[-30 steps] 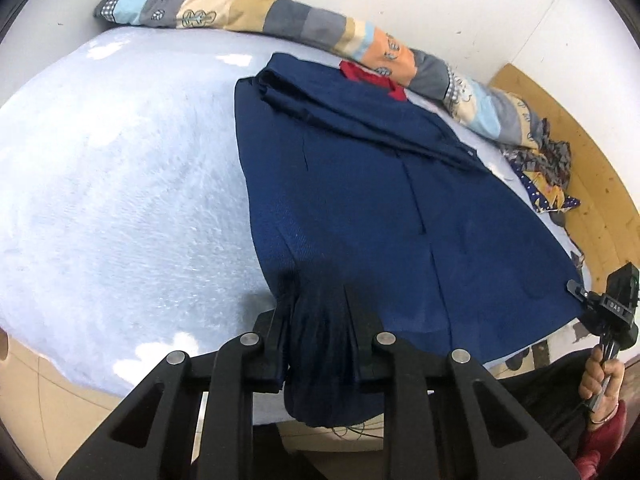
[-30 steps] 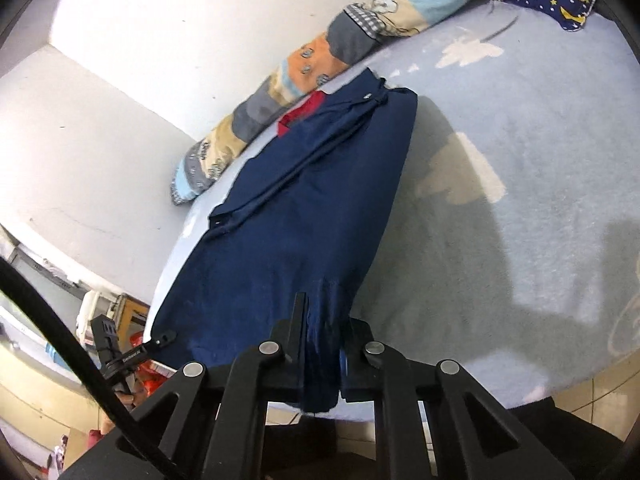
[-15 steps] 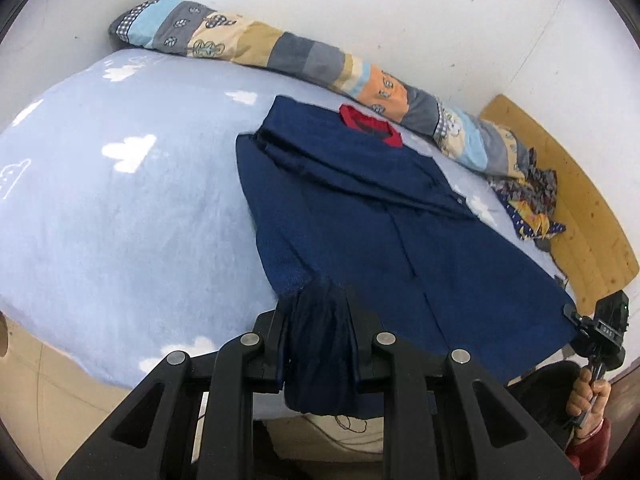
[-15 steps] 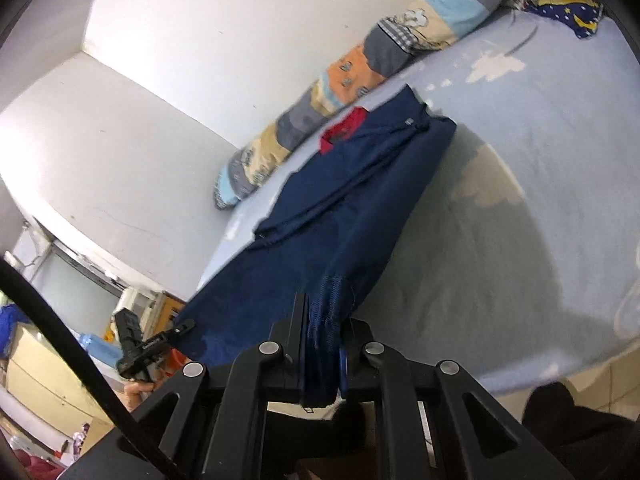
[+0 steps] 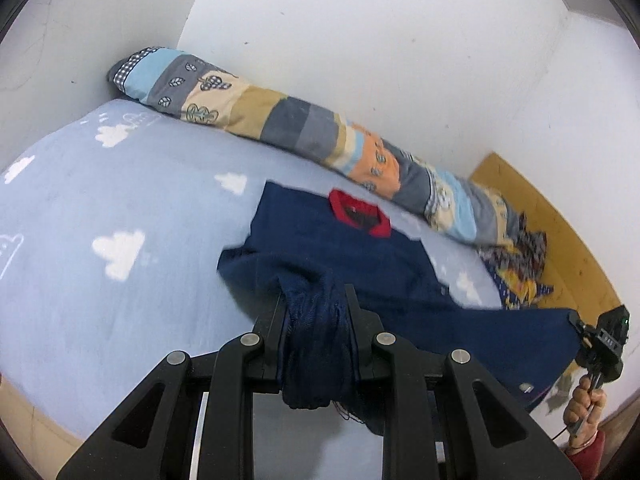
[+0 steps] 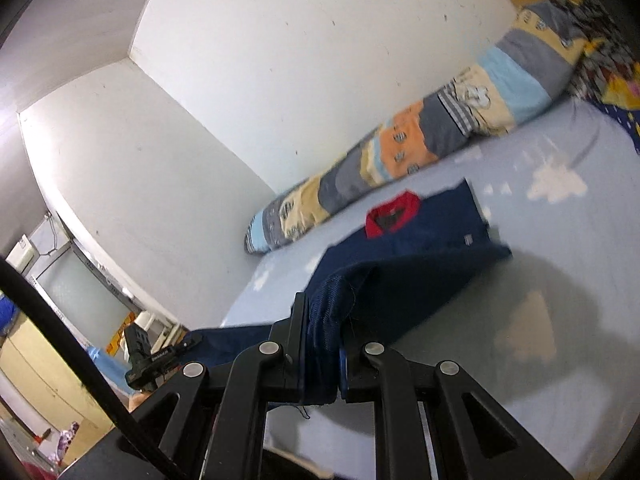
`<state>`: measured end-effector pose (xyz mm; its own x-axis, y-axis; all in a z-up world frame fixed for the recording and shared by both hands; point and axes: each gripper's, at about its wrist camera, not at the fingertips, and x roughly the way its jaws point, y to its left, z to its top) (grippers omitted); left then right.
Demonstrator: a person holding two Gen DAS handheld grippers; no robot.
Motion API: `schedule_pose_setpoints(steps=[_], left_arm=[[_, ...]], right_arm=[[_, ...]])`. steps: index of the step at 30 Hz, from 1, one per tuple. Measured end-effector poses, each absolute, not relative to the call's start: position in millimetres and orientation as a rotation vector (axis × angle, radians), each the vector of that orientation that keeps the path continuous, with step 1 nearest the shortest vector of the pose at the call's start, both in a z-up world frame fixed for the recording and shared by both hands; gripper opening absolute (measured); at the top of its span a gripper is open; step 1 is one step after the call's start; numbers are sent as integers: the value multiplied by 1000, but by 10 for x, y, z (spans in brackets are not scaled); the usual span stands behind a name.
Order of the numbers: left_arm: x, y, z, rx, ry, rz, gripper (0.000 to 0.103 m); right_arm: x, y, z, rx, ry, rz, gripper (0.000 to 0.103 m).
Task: Fold large clothes
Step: 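Lift the hem with both tools and fold it toward the red collar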
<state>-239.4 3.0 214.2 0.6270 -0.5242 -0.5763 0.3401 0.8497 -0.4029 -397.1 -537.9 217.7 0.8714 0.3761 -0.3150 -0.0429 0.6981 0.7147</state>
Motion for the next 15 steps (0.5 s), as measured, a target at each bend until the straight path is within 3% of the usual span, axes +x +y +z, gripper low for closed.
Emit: schedule_pose_setpoints(steps=[9,15], left_arm=[[-1240,-442,2439,-250,751,-483,22],[-211,-858,2282,-264,828,-449,22]], right_arm=[[-2902,-5786,2402,749,446,174,12],[-2002,-6129,2328,746,485,130,13]])
